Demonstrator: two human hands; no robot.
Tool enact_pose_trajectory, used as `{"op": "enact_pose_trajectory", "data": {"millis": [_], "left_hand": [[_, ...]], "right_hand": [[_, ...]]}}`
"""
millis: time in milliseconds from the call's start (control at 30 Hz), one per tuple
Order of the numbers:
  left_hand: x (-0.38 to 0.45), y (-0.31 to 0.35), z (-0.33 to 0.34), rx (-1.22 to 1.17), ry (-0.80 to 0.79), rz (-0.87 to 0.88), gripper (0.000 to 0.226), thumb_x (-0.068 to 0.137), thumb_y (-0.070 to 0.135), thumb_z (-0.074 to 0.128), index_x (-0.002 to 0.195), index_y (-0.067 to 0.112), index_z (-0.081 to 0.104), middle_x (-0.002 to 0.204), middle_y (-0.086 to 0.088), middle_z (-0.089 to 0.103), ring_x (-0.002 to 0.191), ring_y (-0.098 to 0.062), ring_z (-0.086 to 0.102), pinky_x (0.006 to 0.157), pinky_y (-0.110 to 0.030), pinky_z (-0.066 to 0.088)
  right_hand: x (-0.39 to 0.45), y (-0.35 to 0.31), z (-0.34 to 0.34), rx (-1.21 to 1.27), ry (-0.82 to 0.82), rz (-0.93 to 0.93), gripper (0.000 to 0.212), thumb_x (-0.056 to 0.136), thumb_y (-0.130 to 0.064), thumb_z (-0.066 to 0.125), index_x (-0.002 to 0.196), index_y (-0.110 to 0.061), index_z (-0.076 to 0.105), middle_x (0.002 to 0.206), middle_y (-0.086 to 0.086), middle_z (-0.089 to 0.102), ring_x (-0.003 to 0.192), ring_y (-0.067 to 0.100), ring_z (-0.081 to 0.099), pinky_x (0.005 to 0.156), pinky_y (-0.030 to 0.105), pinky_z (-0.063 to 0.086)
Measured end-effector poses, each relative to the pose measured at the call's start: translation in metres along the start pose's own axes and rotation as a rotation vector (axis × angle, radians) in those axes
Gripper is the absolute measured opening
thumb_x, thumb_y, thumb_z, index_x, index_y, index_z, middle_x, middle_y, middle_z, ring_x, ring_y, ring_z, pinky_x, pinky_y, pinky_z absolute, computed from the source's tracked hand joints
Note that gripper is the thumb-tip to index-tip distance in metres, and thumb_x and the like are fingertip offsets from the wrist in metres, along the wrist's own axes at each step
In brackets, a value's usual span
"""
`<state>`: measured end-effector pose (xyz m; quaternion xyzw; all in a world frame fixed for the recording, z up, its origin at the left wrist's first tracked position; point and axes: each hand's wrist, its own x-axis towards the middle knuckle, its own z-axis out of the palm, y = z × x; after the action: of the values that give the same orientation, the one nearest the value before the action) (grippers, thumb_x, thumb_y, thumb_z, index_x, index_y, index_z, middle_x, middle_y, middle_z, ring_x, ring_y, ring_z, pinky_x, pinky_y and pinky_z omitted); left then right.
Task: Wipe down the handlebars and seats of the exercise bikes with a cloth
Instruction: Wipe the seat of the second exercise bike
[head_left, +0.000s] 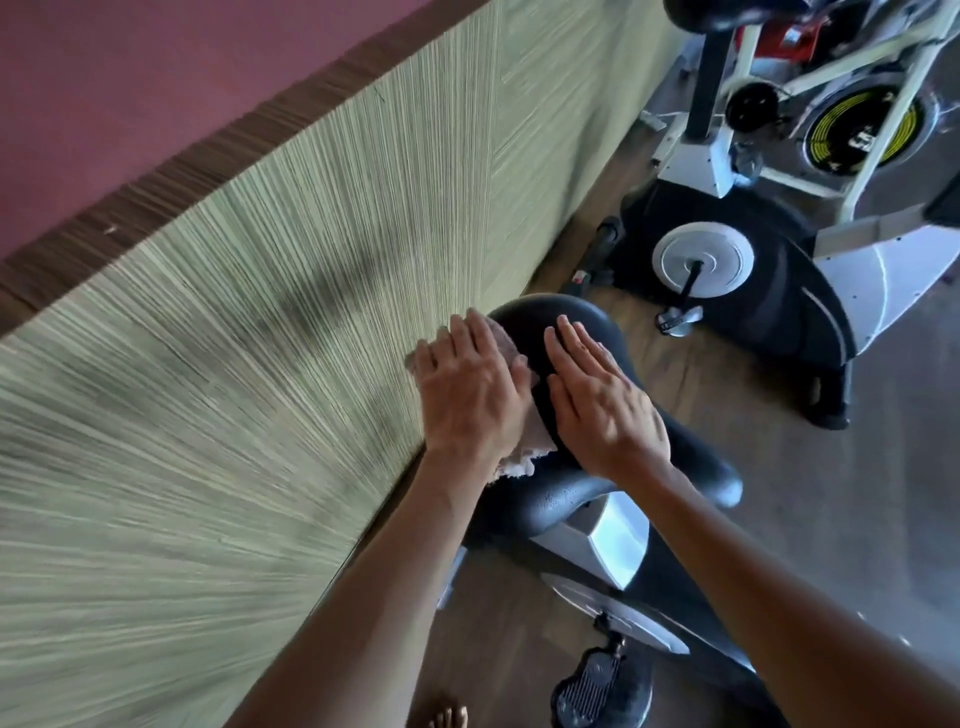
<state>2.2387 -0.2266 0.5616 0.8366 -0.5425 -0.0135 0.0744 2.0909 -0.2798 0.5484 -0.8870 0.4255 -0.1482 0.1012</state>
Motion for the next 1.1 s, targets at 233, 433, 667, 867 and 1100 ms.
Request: {"op": "enact_pose_trajectory", "data": {"millis": [233, 433, 667, 867, 1100], "left_hand": [[-0.035, -0.001, 0.000, -0.079, 0.101, 0.061, 0.076, 0.101, 0.048, 0.029, 0.156, -0.005, 0.031, 0.159, -0.026, 0.036, 0.149, -0.036, 0.034, 0.124, -0.051, 0.024], [-0.017, -0.004, 0.001, -0.054, 0.060, 0.123, 0.073, 0.102, 0.046, 0.027, 0.156, -0.003, 0.033, 0.159, -0.025, 0.037, 0.148, -0.035, 0.035, 0.123, -0.050, 0.026], [0.003, -0.016, 0.005, -0.086, 0.067, 0.137, 0.074, 0.102, 0.049, 0.027, 0.158, -0.001, 0.029, 0.161, -0.020, 0.037, 0.148, -0.031, 0.036, 0.123, -0.044, 0.026], [-0.055, -0.031, 0.004, -0.148, 0.105, 0.129, 0.074, 0.102, 0.049, 0.029, 0.157, 0.000, 0.032, 0.160, -0.020, 0.038, 0.149, -0.032, 0.035, 0.124, -0.045, 0.026], [0.000, -0.025, 0.004, -0.097, 0.004, 0.036, 0.072, 0.105, 0.049, 0.025, 0.159, 0.002, 0.024, 0.162, -0.017, 0.035, 0.149, -0.030, 0.036, 0.123, -0.045, 0.027]], "right_hand": [[-0.001, -0.002, -0.002, 0.034, 0.014, 0.013, 0.057, 0.103, -0.033, 0.031, 0.155, -0.014, 0.040, 0.165, 0.005, 0.031, 0.154, 0.016, 0.024, 0.126, 0.035, 0.022], [0.001, -0.001, -0.003, 0.057, 0.020, 0.021, 0.057, 0.104, -0.036, 0.028, 0.155, -0.013, 0.041, 0.164, 0.005, 0.033, 0.153, 0.017, 0.026, 0.125, 0.037, 0.028], [0.003, 0.000, -0.004, 0.065, 0.017, 0.025, 0.057, 0.103, -0.035, 0.030, 0.155, -0.016, 0.042, 0.164, 0.001, 0.032, 0.153, 0.012, 0.025, 0.124, 0.029, 0.023], [-0.003, -0.006, -0.004, 0.054, 0.008, 0.040, 0.060, 0.103, -0.037, 0.025, 0.155, -0.013, 0.041, 0.164, 0.004, 0.033, 0.154, 0.016, 0.025, 0.125, 0.036, 0.027], [0.001, -0.006, -0.009, 0.089, 0.003, 0.043, 0.061, 0.102, -0.038, 0.025, 0.154, -0.013, 0.043, 0.164, 0.005, 0.034, 0.154, 0.017, 0.026, 0.125, 0.033, 0.024]]}}
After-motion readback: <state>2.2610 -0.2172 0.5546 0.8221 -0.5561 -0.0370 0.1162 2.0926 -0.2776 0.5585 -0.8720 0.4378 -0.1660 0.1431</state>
